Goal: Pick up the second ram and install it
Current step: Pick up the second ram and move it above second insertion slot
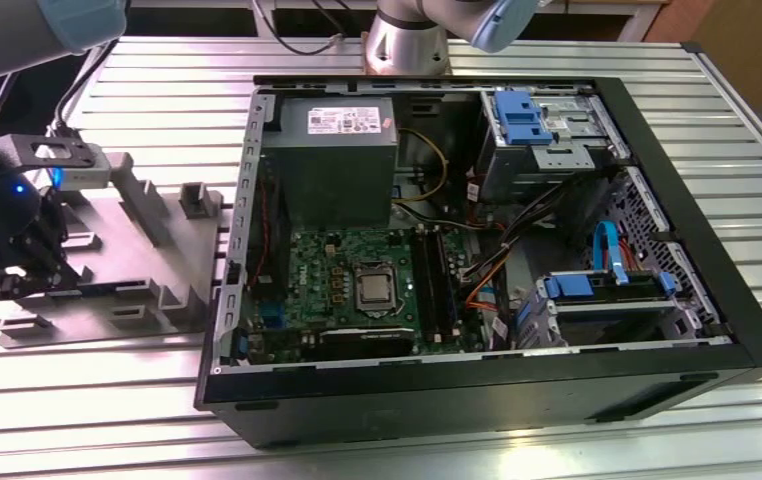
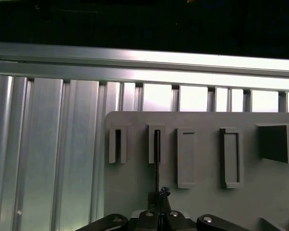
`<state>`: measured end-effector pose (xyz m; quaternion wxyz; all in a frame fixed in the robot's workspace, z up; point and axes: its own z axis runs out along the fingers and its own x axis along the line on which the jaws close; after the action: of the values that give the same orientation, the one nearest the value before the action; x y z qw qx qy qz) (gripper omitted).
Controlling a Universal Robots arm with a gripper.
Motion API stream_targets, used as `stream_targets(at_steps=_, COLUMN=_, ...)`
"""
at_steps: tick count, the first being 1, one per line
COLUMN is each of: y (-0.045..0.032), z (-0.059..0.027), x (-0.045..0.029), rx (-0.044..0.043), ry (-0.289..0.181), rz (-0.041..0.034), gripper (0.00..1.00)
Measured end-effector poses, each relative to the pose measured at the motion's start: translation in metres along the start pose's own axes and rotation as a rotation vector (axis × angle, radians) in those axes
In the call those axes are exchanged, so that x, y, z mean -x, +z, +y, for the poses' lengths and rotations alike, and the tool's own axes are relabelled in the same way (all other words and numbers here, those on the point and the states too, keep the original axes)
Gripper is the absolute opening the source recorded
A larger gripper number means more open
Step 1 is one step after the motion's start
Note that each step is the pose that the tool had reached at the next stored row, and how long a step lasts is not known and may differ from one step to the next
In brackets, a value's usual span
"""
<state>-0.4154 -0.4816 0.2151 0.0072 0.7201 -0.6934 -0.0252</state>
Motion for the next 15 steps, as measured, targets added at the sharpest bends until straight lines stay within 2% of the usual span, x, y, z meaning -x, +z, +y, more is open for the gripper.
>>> stream_targets(at_steps=1, y=0.0000, z=0.0000, x=0.0000, rx=0.0001, ry=0.000, rz=0.0000, gripper=0.16)
stream_targets(at_steps=2, y=0.0001, z=0.0000, x=0.0000, rx=0.0000, ry=0.000, rz=0.0000, gripper=0.16)
stream_targets(at_steps=3, y=0.0001, z=0.0000, x=0.0000, rx=0.0000, ry=0.000, rz=0.0000, gripper=0.24)
stream_targets(at_steps=11, y=0.0108, z=0.0005, x=0.0003, rx=0.0000, ry=0.000, rz=-0.0001, gripper=0.24)
stream_targets(at_steps=15, y=0.0137, z=0.0006, x=0.0008, rx=-0.0001, ry=0.000, rz=0.0000, gripper=0.24)
